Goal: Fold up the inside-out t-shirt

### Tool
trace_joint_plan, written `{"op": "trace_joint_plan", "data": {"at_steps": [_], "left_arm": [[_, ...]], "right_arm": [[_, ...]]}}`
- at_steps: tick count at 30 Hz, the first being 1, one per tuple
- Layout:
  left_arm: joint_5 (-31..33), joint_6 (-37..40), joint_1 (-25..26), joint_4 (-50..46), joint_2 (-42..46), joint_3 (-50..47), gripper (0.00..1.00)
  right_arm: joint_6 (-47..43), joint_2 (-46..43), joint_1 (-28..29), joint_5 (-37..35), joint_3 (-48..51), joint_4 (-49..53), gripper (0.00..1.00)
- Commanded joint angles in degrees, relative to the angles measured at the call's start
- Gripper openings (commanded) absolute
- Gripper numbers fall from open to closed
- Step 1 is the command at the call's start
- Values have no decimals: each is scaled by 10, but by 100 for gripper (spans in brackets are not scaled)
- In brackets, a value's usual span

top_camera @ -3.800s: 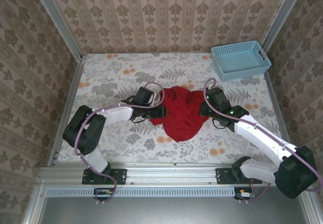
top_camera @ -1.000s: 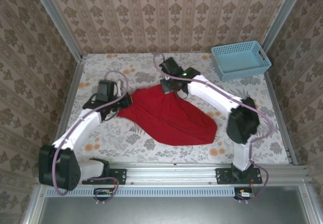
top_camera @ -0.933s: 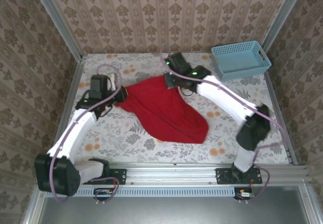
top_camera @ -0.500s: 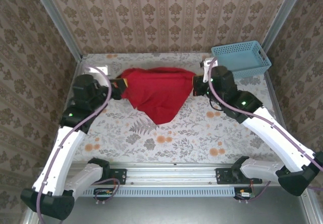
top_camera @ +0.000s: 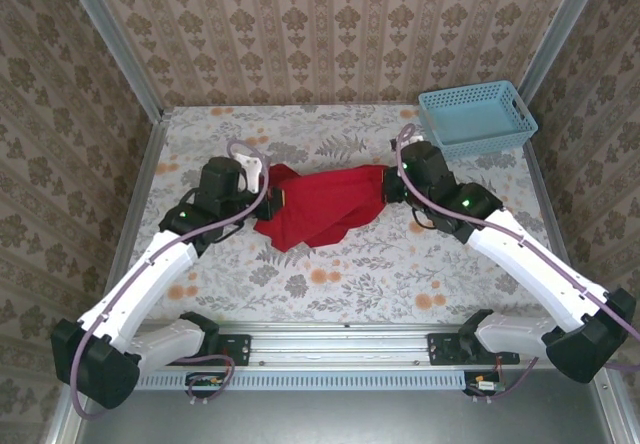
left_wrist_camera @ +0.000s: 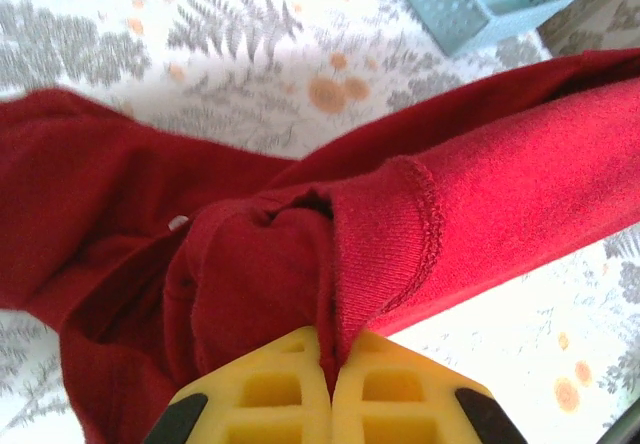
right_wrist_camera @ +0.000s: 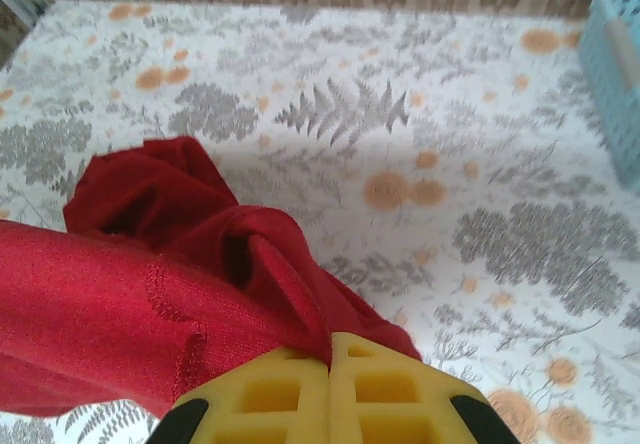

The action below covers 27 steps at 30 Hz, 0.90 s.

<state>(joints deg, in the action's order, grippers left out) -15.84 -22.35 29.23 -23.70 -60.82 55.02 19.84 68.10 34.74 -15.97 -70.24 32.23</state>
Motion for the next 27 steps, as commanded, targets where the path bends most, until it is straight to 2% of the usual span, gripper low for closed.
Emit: {"op": "trace_joint_plan", "data": {"at_steps": [1, 6, 9, 12, 15, 17, 18, 24, 25, 27], "left_arm": [[-4, 19, 4, 30, 1, 66, 0], [-17, 15, 21, 72, 10, 110, 0], [0, 18, 23, 83, 25, 110, 0], [61, 31, 22, 56, 38, 102, 0], [160, 42, 17, -18, 39, 104, 0], [222, 33, 2, -69, 36, 89, 0], [230, 26, -11, -83, 38, 75, 0], [125, -32, -122, -88, 61, -84, 0], [119, -36, -133, -88, 65, -108, 0], [117, -44, -151, -93, 68, -141, 2]], "right_arm": [[-41, -36, -4, -61, -75, 30, 0], [-69, -74, -3, -72, -156, 38, 0], [-72, -69, -4, -66, -190, 54, 0], [-73, -57, 0, -54, -197, 55, 0], [-73, -34, 27, -36, -192, 53, 0], [-64, -10, 51, -25, -171, 43, 0], [-56, 1, 59, -20, -158, 36, 0], [-16, 106, 129, 3, -75, -4, 0], [-9, 130, 138, 10, -68, -7, 3], [1, 162, 150, 23, -60, -8, 22]]}}
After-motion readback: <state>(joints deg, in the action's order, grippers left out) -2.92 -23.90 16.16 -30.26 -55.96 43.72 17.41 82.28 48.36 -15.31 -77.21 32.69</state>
